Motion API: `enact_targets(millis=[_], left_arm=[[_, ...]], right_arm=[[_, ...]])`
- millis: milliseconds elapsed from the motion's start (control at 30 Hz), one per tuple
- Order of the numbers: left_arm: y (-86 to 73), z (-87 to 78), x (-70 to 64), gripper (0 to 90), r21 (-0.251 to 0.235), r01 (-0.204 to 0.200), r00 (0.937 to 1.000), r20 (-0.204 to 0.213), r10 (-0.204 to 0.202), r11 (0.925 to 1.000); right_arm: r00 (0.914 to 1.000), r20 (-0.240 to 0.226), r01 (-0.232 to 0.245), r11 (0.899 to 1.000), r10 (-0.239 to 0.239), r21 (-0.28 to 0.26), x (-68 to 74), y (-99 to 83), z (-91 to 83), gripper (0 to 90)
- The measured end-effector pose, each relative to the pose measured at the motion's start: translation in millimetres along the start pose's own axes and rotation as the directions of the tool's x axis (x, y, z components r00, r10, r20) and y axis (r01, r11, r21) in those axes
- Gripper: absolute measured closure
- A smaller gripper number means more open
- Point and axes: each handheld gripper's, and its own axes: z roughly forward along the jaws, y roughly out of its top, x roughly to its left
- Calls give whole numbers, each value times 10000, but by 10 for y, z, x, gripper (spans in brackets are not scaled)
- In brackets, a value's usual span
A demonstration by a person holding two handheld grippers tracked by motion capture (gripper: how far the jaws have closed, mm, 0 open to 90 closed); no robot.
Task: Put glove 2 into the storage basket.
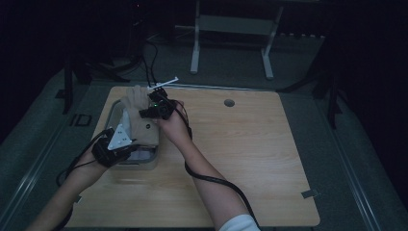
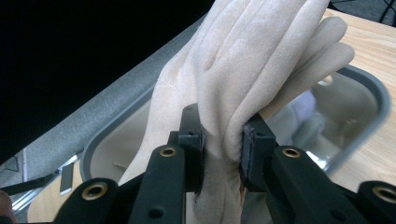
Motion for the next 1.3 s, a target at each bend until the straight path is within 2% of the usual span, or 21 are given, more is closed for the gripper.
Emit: enact_targets(millis=[200, 367, 533, 700, 833, 900, 967, 1000, 1067, 1167, 1233, 1300], left_arm=[[-146, 25, 106, 804, 269, 367, 9993, 59, -369, 9990], [-255, 118, 170, 802, 548, 701, 9973, 186, -712, 9960], [-334, 221, 192, 800, 821, 935, 9951, 245, -958, 9922], [-367, 294, 190, 777, 1050, 1107, 9927, 369, -1151, 9883], [-362, 285, 175, 639, 1079, 1183, 9886, 802, -1273, 9871], [-353, 279, 151, 578, 1080, 1091, 9902, 752, -1175, 9881], [-341, 259, 147, 530, 986, 1180, 9893, 738, -1255, 9881], [-334, 242, 150, 480, 912, 1199, 9889, 772, -1270, 9886], [-320, 213, 147, 467, 749, 1313, 9878, 738, -1368, 9885], [-299, 183, 159, 413, 589, 1585, 9858, 460, -1613, 9856], [-292, 173, 161, 361, 399, 1841, 9819, 385, -1857, 9821], [-284, 160, 155, 312, 206, 1928, 9791, 615, -1937, 9810]], right_arm=[[10000, -61, 35, 9996, -33, 268, 33, 40, 232, 738], [9997, -140, -200, 9984, 208, 537, -7, 14, 443, 737], [9994, -71, -332, 9953, 340, 905, -86, -55, 632, 733], [9996, 8, -297, 9930, 298, 1142, -115, -108, 746, 725], [9995, 282, -196, 9927, 164, 1192, -90, -143, 789, 713], [9994, 247, -252, 9930, 225, 1152, -93, -156, 795, 701], [9993, 250, -309, 9930, 282, 1138, -100, -169, 791, 683], [9994, 220, -282, 9932, 258, 1133, -106, -174, 789, 662], [9995, 205, -259, 9933, 237, 1128, -120, -182, 776, 595], [9995, 117, -313, 9919, 301, 1232, -140, -194, 757, 458], [9999, 98, -135, 9899, 123, 1409, -136, -203, 733, 357], [10000, -4, 100, 9904, -100, 1378, -130, -214, 683, 285]])
